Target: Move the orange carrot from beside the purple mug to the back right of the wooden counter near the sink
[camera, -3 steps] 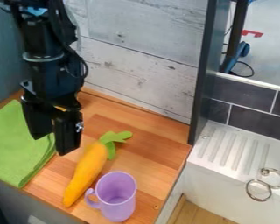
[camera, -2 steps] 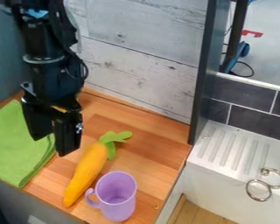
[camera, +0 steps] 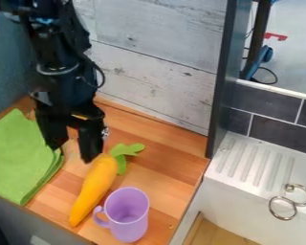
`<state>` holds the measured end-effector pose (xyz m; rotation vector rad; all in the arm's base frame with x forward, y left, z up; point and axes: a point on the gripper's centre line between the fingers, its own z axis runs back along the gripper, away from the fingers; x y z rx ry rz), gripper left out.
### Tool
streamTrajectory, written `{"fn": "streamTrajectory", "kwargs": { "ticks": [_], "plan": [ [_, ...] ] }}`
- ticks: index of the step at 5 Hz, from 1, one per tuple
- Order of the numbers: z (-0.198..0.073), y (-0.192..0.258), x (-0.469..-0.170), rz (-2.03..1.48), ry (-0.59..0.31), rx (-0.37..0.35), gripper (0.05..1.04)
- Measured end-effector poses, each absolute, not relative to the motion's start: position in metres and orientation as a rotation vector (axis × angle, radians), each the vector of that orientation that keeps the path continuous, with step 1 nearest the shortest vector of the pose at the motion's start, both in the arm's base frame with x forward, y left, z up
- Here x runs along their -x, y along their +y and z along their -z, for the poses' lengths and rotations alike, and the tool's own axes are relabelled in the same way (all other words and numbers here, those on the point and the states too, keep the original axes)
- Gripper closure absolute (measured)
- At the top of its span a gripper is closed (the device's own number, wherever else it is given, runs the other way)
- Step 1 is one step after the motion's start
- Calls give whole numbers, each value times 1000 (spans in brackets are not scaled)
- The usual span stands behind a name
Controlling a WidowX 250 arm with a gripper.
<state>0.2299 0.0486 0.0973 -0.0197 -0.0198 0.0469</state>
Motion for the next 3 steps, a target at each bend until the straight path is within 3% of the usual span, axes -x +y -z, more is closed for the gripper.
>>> {"fn": "streamTrajectory", "kwargs": {
  "ticks": [1,3],
  "plan": [
    [-89,53,-238,-91,-39,-38,83],
    [-62,57,-260,-177,-71,-31,83]
  ]
}}
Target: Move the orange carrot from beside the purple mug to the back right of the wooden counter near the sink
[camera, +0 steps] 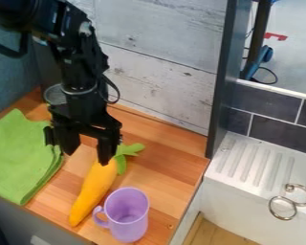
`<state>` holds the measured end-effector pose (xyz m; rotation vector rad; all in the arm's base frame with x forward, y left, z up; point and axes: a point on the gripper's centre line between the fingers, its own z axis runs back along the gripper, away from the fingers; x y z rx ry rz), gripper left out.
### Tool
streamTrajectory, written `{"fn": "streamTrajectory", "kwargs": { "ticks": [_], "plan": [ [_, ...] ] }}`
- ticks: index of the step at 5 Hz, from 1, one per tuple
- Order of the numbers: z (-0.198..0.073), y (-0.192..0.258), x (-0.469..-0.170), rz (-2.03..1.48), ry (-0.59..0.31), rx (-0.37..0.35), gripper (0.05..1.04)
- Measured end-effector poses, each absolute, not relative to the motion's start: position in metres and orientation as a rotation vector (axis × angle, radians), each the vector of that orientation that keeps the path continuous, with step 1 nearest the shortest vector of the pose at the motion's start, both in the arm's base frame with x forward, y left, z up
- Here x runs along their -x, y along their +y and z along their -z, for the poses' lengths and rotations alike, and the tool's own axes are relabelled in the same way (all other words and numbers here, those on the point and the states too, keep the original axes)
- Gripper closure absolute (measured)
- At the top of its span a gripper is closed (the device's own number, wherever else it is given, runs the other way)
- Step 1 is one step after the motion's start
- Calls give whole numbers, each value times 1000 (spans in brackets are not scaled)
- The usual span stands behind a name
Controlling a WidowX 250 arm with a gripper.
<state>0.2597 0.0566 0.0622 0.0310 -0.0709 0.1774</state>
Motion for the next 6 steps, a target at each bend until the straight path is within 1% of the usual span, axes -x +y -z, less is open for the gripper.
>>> {"fn": "streamTrajectory", "kwargs": {
  "ticks": [1,2,3,4,5,6],
  "plan": [
    [-46,57,-262,-186,-95,-35,83],
    [-32,55,-262,-195,-78,-23,83],
    [-13,53,-257,-193,-34,-19,83],
    [-4,50,-255,-163,-1,-5,140],
    [-6,54,-255,-128,32,-20,382],
    [-28,56,-263,-103,12,-32,483]
  ]
}}
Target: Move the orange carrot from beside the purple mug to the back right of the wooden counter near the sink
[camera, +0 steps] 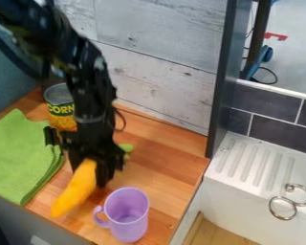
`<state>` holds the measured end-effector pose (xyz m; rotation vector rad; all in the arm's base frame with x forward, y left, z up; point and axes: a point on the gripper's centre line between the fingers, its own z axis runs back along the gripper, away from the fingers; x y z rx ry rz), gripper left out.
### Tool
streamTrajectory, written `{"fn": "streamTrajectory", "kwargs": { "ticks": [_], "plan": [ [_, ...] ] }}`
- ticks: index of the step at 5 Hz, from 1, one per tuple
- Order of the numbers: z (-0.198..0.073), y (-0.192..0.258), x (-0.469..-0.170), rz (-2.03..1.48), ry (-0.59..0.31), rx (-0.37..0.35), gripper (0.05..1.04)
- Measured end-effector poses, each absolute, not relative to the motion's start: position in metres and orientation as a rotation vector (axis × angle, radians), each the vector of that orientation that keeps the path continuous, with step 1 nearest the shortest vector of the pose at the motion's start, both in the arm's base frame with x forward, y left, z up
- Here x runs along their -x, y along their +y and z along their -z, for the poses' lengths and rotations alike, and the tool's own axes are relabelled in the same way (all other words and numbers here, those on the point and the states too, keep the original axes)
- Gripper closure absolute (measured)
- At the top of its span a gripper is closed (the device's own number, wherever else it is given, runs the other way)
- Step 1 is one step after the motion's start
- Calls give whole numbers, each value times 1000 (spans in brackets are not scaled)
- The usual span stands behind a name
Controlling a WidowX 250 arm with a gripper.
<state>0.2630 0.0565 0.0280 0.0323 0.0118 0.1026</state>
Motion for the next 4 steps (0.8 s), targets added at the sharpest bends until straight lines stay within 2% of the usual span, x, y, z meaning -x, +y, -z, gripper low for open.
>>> {"fn": "streamTrajectory", "kwargs": {
  "ticks": [1,2,3,4],
  "plan": [
    [-65,62,-282,-82,-73,-56,491],
    [-83,58,-307,-83,-174,-39,491],
    [-95,36,-331,-54,-271,-7,491],
    [-80,23,-347,-136,-274,65,491]
  ]
}}
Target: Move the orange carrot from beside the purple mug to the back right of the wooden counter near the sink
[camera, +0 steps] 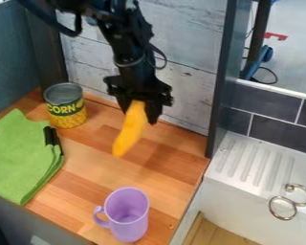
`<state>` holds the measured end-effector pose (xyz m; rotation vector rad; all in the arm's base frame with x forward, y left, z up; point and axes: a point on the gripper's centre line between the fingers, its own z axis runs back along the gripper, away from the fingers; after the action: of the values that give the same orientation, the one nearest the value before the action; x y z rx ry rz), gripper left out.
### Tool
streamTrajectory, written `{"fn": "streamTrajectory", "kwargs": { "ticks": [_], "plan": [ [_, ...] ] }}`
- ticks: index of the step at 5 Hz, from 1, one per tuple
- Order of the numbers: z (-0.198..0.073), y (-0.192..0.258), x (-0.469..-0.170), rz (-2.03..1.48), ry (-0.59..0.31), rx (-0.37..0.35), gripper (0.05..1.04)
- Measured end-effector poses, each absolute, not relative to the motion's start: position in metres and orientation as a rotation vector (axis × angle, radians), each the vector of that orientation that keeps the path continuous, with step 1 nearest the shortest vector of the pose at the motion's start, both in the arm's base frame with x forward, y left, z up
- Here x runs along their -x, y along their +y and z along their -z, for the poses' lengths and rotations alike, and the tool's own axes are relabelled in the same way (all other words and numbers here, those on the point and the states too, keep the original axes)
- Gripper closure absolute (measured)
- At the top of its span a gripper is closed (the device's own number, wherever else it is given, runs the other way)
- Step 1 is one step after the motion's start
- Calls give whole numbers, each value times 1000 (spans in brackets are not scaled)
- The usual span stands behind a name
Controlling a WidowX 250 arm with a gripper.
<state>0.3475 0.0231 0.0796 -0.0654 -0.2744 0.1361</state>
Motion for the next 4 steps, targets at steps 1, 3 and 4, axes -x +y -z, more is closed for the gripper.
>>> {"fn": "streamTrajectory", "kwargs": {
  "ticks": [1,3,4],
  "plan": [
    [-55,2,-363,-124,-184,132,491],
    [-24,-28,-382,-52,-83,147,491],
    [-11,-24,-372,-44,-41,90,492]
  ]
}}
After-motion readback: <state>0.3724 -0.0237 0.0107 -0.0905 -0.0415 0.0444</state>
